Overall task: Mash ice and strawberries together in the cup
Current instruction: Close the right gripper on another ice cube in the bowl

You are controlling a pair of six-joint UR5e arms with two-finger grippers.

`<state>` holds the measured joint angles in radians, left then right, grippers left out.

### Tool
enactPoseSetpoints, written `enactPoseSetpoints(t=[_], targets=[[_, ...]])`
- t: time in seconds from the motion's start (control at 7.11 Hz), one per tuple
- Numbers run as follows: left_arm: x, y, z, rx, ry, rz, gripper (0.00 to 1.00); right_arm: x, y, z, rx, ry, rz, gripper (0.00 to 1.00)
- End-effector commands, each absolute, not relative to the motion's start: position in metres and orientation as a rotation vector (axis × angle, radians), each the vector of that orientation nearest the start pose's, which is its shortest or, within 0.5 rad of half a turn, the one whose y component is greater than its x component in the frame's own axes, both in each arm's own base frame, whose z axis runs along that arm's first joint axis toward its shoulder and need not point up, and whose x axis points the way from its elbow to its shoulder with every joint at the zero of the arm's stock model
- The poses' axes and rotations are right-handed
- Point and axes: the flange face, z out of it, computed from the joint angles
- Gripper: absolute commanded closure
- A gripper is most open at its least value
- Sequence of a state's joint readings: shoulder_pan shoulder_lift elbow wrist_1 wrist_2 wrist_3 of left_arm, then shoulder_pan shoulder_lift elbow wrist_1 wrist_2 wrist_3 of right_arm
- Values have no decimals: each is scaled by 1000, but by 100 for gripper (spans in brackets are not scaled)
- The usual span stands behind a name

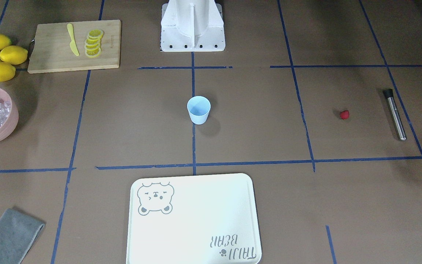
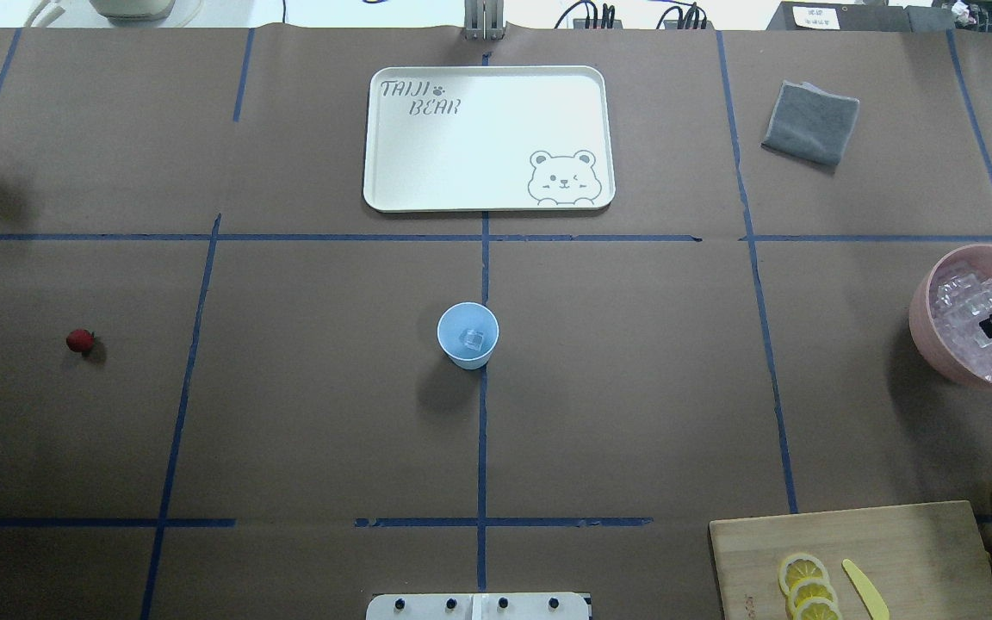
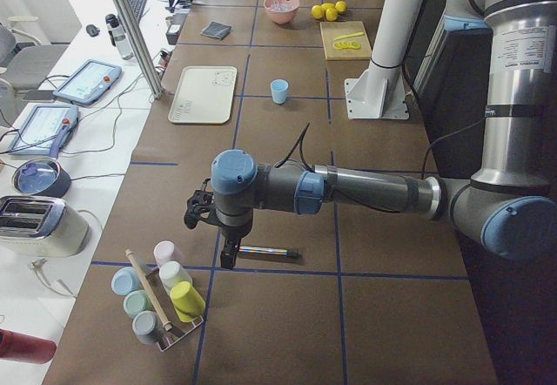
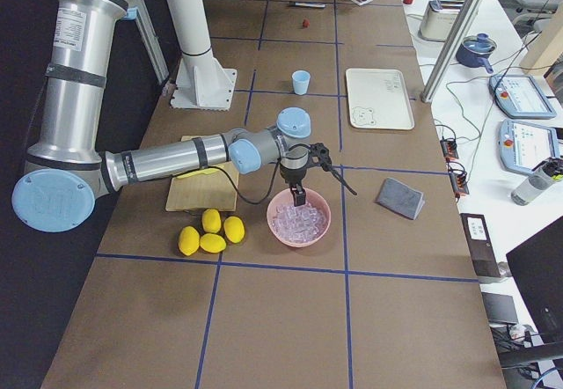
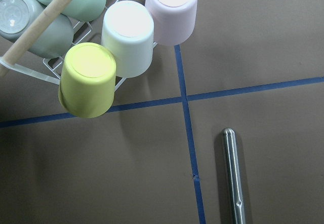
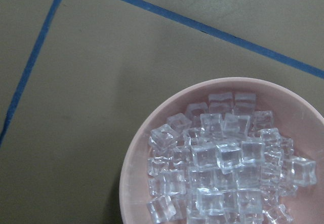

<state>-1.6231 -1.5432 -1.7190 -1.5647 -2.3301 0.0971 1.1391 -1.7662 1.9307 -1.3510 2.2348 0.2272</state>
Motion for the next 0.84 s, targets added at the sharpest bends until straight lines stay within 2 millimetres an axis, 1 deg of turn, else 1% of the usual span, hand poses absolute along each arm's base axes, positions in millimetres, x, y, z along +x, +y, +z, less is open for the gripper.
enactPoseSetpoints(t=[0.0, 0.14, 0.42, 0.56, 0.7], targets=[[-90, -481, 597, 171, 749, 88, 0, -118, -424, 589, 65, -742, -303, 18], [-90, -481, 597, 171, 749, 88, 0, -121, -428, 589, 65, -751, -309, 22], [-90, -480, 598, 171, 748, 88, 0, -125, -434, 582, 71, -757, -306, 29], [-90, -480, 594, 177, 747, 91, 0, -125, -434, 583, 69, -755, -308, 32], [-90, -480, 595, 176, 747, 90, 0, -128, -439, 591, 57, -754, -306, 37]])
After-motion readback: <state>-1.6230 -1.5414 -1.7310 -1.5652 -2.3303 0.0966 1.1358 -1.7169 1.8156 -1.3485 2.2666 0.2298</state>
